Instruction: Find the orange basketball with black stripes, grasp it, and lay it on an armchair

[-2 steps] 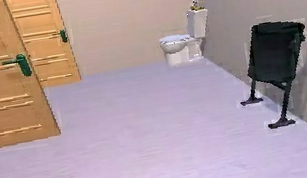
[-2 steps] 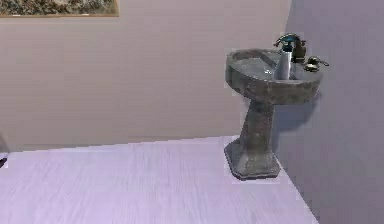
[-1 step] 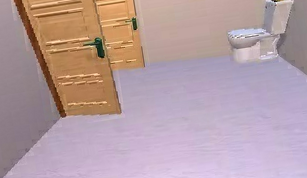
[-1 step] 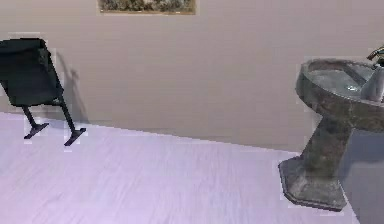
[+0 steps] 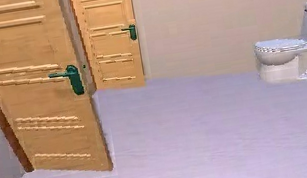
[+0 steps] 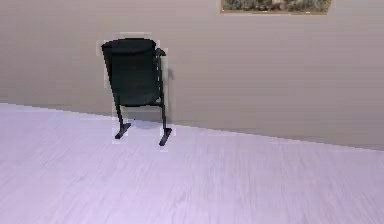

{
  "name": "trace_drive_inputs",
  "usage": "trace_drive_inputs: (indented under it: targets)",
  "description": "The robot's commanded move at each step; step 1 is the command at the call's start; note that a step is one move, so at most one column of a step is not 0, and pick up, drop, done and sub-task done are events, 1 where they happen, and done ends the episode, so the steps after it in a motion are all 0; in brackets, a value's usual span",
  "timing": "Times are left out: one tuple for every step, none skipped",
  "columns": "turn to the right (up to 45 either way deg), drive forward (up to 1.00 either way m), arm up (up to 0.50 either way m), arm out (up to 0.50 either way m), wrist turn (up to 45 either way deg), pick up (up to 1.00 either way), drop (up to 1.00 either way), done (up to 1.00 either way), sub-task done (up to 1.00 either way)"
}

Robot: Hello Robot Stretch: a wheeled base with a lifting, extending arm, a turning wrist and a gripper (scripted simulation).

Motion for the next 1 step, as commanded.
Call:
trace_drive_inputs:
  targets:
    - [0.0, 0.95, 0.0, 0.0, 0.0, 0.0, 0.0, 0.0, 0.0]
